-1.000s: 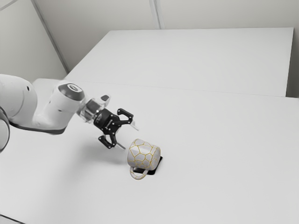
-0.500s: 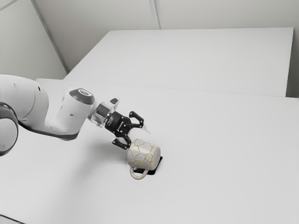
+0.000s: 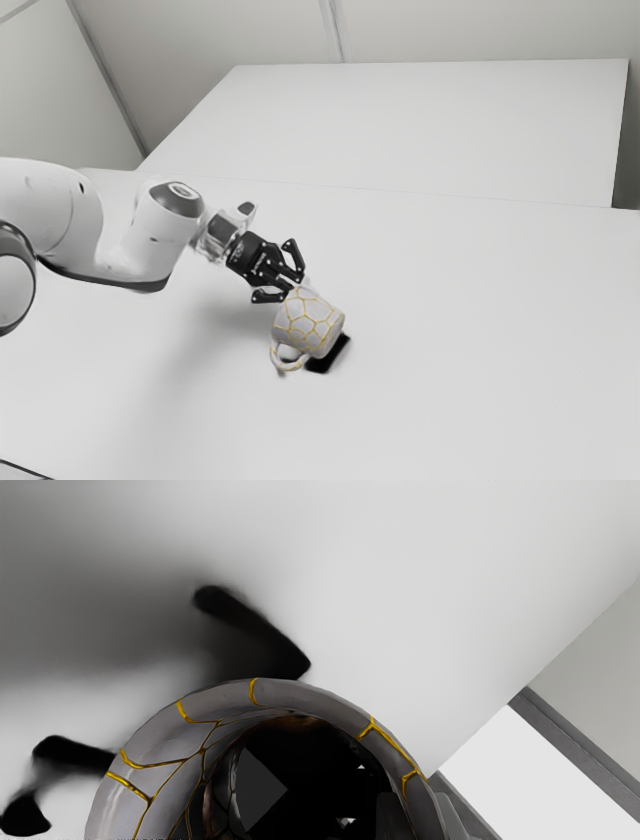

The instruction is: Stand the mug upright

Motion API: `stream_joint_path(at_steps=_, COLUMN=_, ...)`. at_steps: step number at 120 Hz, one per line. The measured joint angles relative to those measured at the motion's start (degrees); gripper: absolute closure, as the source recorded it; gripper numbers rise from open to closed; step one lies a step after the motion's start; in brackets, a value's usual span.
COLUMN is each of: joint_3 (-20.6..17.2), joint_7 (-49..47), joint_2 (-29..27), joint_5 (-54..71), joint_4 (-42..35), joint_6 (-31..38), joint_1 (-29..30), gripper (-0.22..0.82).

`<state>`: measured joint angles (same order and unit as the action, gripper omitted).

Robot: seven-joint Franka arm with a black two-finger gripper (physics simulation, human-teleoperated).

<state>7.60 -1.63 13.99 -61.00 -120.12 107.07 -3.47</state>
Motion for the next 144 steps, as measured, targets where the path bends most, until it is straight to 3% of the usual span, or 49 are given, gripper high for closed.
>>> stream_joint_path(at_steps=24, joint_3=0.0, joint_7=-1.6, joint_2=-4.7, joint_5=12.9, joint_4=2.3, joint_6=1.0, joint_1=-2.4, gripper=0.74)
stream_joint_path(at_steps=50, joint_3=0.0, joint_7=-2.9, joint_2=-7.2, joint_5=38.9, joint_4=2.4, joint_6=8.7, joint_1=-7.5, gripper=0.74)
stream_joint_path(at_steps=70, joint_3=-0.5, joint_7=-3.6, joint_2=-7.5, joint_5=51.5, joint_4=2.4, joint_6=14.6, joint_1=-8.0, gripper=0.74)
stream_joint_path(at_steps=106, joint_3=-1.5, joint_7=-4.4, joint_2=-7.1, joint_5=64.1, joint_4=2.1, joint_6=21.7, joint_1=-8.5, gripper=0.74)
stream_joint_path(at_steps=144, joint_3=-1.6, joint_7=-5.1, joint_2=-4.9, joint_5=68.2, joint_4=1.6, joint_6=25.4, joint_1=-8.5, gripper=0.75)
